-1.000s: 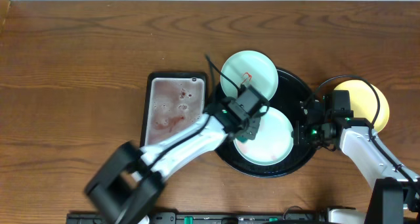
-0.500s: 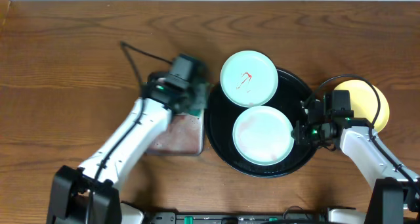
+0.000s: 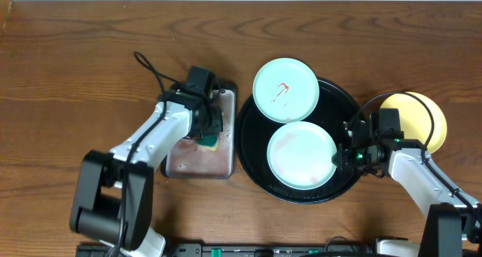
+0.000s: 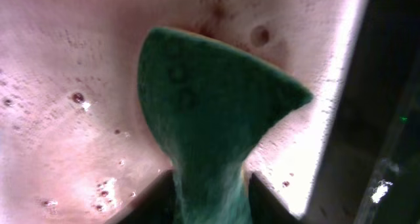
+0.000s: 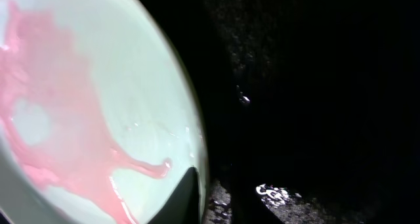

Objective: Clean dirty plates on tray and stack at the side
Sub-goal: 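Scrub the green plate with the sponge in the left gripper, then lift the green plate with the right gripper toward the yellow plate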

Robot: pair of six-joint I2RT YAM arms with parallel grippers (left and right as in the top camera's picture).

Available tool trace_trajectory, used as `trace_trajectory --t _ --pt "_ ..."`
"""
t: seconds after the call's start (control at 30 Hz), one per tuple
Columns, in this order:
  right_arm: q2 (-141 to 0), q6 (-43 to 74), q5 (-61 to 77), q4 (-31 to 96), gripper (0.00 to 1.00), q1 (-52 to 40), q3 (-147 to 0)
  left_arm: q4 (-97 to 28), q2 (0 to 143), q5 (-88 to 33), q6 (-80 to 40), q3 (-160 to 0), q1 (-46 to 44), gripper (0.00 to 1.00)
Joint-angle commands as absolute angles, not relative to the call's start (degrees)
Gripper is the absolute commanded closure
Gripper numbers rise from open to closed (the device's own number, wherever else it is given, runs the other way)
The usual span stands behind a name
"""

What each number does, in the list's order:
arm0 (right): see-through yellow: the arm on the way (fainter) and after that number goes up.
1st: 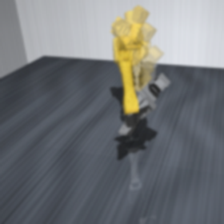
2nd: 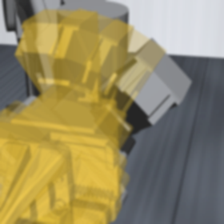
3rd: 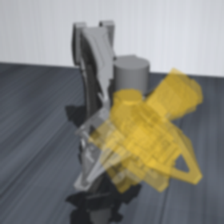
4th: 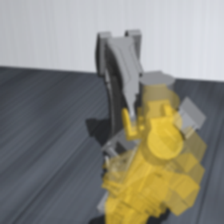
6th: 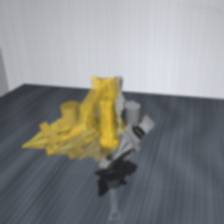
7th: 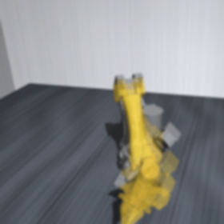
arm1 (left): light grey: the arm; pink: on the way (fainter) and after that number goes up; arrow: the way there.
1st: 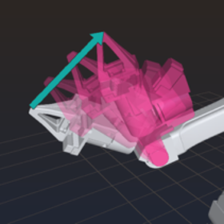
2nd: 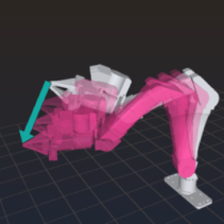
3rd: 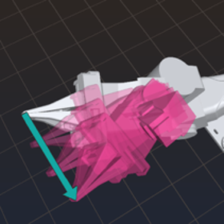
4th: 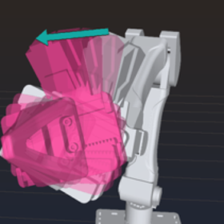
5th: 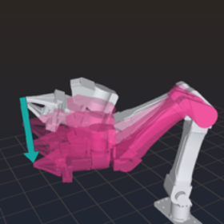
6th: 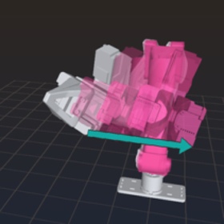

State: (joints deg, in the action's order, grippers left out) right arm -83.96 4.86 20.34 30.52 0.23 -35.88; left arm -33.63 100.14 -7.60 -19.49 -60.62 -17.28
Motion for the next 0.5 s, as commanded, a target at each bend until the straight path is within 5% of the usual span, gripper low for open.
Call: trace_trajectory --t 0.0,0.27,0.43,0.47 --pt "-83.9 5.1 20.0 30.0 0.94 -0.1 -35.4 -33.8 102.4 -7.9 -18.9 -60.1 -17.0 0.50" --pt "-83.9 4.3 21.5 28.1 0.99 -0.1 -36.0 -35.0 102.9 -7.9 -18.9 -60.1 -17.1 0.44" --pt "-82.0 2.5 20.6 31.5 0.99 -0.1 -39.3 -36.4 102.9 -7.9 -18.9 -60.1 -17.1 0.91" --pt "-81.1 2.5 19.8 32.2 0.99 -0.1 -40.2 -36.4 102.9 -7.9 -18.9 -60.1 -17.1 0.92"
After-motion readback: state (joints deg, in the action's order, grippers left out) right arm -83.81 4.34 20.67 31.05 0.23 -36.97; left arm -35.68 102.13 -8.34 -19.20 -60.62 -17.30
